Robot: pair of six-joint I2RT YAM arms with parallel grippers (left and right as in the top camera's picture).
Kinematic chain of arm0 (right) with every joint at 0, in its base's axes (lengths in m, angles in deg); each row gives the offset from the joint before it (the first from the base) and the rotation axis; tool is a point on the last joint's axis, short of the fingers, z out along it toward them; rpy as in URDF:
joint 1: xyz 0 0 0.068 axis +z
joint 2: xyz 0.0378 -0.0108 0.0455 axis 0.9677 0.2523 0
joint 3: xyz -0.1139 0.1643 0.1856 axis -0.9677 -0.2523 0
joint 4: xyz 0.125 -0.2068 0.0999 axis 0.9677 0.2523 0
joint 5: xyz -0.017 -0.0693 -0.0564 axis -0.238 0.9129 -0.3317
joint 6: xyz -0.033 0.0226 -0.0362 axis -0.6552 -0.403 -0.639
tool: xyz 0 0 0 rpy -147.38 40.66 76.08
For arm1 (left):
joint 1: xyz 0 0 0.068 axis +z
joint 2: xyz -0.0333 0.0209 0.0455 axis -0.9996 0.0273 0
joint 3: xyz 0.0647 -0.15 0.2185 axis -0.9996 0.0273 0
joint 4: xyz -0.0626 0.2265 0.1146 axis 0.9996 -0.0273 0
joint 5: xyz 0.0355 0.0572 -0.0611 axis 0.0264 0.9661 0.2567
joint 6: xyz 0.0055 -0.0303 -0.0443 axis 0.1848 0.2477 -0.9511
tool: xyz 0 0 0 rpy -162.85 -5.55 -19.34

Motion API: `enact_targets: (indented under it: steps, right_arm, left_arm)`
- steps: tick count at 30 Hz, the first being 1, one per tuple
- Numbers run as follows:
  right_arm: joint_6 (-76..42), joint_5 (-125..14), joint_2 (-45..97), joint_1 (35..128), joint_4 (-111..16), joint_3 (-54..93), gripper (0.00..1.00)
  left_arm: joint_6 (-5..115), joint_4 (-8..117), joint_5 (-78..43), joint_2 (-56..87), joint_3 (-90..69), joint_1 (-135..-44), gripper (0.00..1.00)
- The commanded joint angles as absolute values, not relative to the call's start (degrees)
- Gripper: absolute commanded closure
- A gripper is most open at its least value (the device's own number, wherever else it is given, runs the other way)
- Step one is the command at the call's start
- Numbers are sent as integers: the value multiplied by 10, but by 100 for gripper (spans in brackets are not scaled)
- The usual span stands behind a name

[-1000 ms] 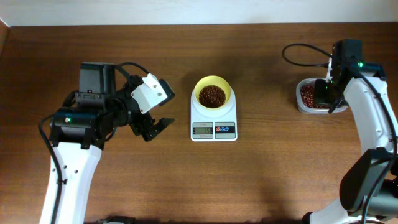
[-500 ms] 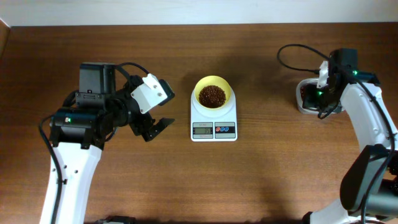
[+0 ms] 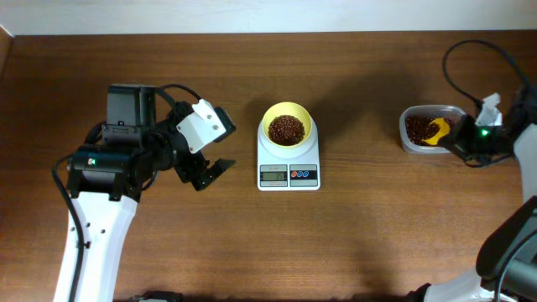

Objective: Scoop item into bowl and weigh 50g on scale
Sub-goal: 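Move the yellow scoop to the bean container and scoop red beans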

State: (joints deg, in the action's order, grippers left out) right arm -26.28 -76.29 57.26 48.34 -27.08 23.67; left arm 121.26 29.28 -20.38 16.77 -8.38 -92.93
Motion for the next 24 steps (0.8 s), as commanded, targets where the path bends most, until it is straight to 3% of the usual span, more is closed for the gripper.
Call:
enact_targets:
  steps: [1, 12, 21, 24]
  right_arm:
    - [-263, -837, 568, 455, -268, 234, 96]
    - [-263, -925, 568, 444, -261, 234, 96]
    - [-263, -1130, 568, 451, -293, 234, 96]
    - [-263, -1142, 568, 479, -306, 235, 96]
  left_arm:
    - [1207, 293, -204, 164, -93, -931, 1]
    - [1207, 293, -204, 164, -93, -931, 1]
    - [1207, 293, -204, 164, -93, -931, 1]
    - [1207, 293, -204, 164, -93, -931, 1]
